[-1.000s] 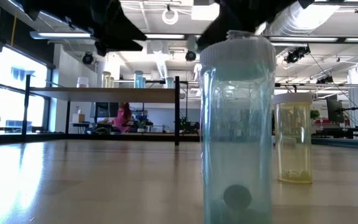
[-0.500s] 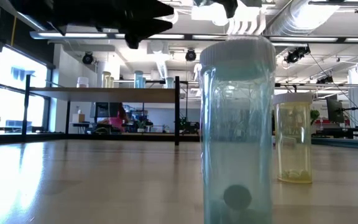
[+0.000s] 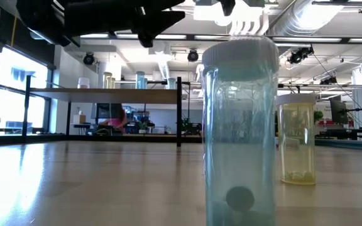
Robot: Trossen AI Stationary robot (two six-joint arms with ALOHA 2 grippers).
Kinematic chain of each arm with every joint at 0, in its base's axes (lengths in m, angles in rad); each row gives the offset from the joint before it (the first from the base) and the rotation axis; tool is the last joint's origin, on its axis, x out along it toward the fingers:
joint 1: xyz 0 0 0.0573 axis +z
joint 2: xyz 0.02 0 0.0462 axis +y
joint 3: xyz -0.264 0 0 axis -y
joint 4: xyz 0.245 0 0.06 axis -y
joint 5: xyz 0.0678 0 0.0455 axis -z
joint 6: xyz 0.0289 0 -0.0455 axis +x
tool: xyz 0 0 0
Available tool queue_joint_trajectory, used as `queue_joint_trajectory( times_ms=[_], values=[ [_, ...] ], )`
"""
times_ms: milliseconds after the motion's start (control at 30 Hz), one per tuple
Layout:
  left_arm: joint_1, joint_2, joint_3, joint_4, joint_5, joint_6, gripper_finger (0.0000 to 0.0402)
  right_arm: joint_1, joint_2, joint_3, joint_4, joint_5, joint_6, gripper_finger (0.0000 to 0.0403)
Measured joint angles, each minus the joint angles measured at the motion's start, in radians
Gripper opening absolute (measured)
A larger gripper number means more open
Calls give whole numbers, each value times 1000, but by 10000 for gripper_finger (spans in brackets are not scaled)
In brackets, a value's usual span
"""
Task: Pick and place medicine bottles onto shelf by color
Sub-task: Put the top green pill bottle on the shelf aligned with the other green pill bottle
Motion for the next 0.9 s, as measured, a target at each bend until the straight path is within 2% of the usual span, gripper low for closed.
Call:
queue_joint_trajectory(
  times_ms=[167,400,667,900],
  values=[
    [0,10,1,46,74,-20,220,8,19,0,2,17,-21,87],
    [-1,10,15,49,92,-53,220,8,57,-1,70,17,-23,87],
    [-2,10,15,40,81,-53,218,8,74,0,116,17,-25,87],
    [-2,10,16,43,54,-54,187,7,87,0,121,17,-25,87]
  ],
)
